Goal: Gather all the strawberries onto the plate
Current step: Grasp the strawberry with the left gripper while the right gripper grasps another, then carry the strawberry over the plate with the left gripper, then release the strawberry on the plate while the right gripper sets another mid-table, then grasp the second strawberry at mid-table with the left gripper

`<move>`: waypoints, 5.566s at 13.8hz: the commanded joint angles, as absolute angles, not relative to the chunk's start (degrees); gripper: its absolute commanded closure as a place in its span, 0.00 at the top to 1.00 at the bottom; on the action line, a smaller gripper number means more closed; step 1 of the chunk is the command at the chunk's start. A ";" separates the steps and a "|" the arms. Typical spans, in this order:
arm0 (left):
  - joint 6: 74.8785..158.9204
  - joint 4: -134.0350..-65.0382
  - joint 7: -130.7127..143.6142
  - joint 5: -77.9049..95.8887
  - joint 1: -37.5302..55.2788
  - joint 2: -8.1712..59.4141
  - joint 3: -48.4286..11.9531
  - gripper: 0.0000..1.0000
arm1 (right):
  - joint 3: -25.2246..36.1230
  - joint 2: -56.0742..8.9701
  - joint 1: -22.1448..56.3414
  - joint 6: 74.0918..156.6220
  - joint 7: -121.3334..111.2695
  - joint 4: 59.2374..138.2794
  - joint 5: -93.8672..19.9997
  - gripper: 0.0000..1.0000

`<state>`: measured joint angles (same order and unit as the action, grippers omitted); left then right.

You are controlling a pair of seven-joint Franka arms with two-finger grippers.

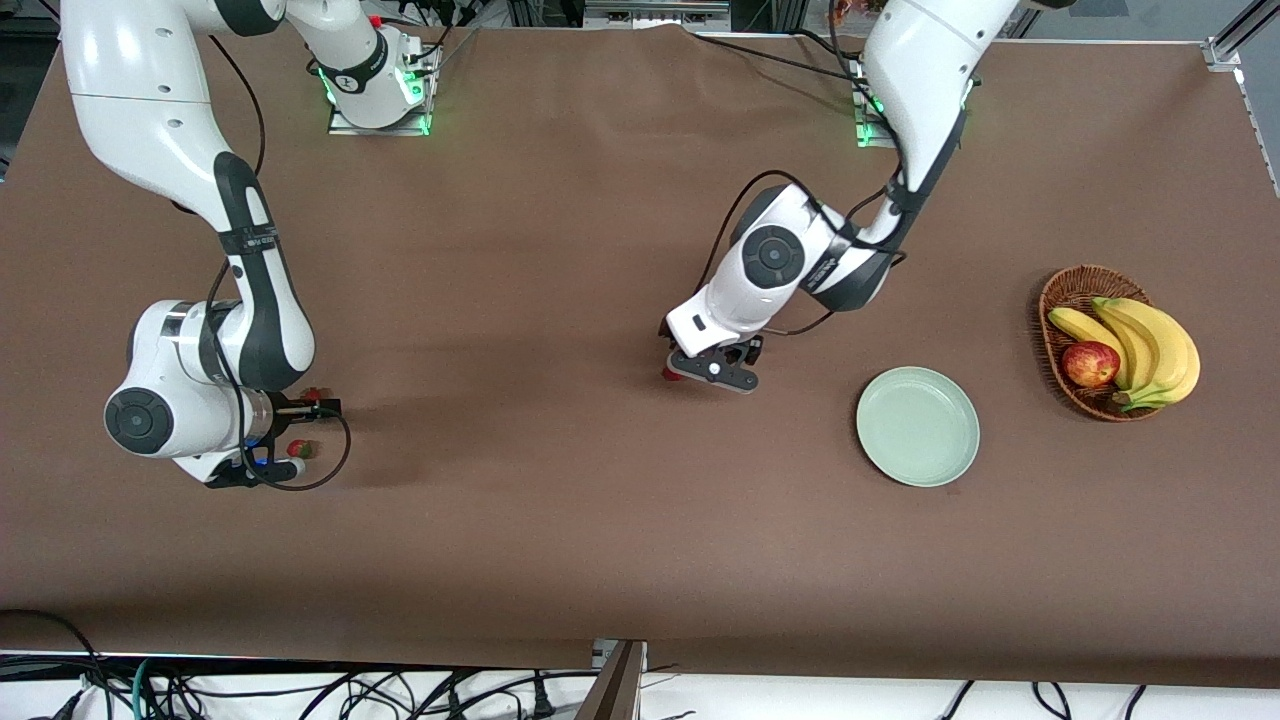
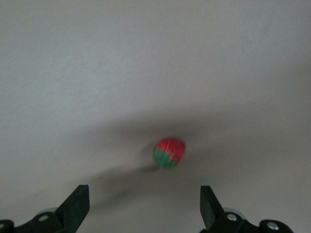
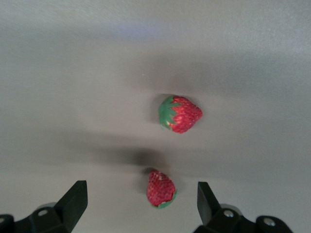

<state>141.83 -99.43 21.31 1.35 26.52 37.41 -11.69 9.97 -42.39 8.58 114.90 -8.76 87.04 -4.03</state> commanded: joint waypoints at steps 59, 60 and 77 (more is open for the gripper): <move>116.02 -89.05 14.94 -1.84 2.62 34.01 -15.81 1.00 | 14.66 -46.67 33.58 122.98 20.53 76.11 -17.23 1.00; 116.19 -87.38 23.21 -1.85 5.25 35.23 -15.99 1.00 | 17.20 -46.67 32.79 120.87 15.61 76.20 -17.23 1.00; 130.78 -77.96 63.90 -4.39 28.56 52.65 -12.04 0.74 | 20.65 -49.04 14.77 120.05 -21.18 81.12 -17.05 1.00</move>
